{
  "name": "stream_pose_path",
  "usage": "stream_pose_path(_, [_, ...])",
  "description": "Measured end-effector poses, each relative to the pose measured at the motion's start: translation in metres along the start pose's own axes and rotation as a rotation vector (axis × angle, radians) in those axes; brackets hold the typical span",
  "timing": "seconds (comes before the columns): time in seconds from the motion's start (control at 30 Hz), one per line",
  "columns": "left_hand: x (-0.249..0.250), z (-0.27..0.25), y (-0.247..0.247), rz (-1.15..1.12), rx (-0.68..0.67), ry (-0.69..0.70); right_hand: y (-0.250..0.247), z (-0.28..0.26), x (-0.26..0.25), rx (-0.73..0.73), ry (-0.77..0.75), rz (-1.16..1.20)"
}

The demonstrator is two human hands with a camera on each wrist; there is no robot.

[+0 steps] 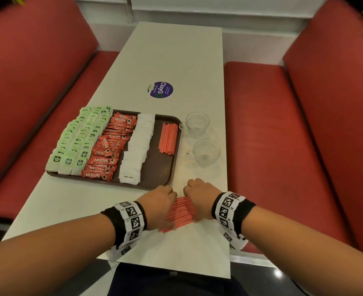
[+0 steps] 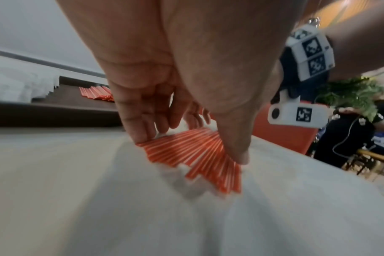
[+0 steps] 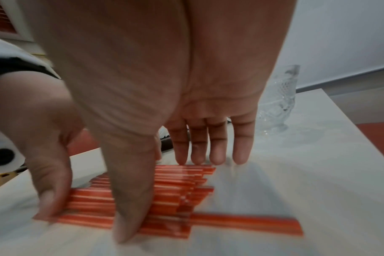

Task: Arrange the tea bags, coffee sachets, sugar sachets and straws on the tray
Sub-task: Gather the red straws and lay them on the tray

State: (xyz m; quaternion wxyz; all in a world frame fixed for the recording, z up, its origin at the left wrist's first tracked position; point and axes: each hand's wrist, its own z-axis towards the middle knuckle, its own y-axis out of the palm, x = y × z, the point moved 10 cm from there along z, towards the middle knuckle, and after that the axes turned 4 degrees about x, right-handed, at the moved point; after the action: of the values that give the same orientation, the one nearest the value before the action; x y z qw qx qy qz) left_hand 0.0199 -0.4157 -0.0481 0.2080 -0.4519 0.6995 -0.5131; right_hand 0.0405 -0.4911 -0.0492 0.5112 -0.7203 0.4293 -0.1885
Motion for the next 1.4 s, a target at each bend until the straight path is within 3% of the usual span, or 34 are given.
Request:
stream_pose_path(0.23, [0.004, 0.010, 0.006, 0.010, 0.011, 0.033, 0.008, 0.002, 0.003, -0.047, 0.048, 0.044])
stream_pose_path(0.57, [0.011, 0.024, 0.010, 0.129, -0.076, -0.001, 0.020, 0.001, 0.005, -0.039, 0.055, 0.083])
stream_pose_path(0.93, [0.017, 0.028, 0.015, 0.130, -0.106, 0.018, 0.027, -0.006, -0.006, -0.092, 0.054, -0.110])
stream_pose_path(1.17, [0.022, 0.023, 0.018, 0.230, -0.121, 0.061, 0.018, -0.014, -0.010, -0.038, 0.051, -0.101])
stream_pose_path(1.4, [0.010, 0.023, -0.008, -0.030, -0.008, -0.020, -0.006, -0.013, -0.010, -0.037, 0.049, 0.063])
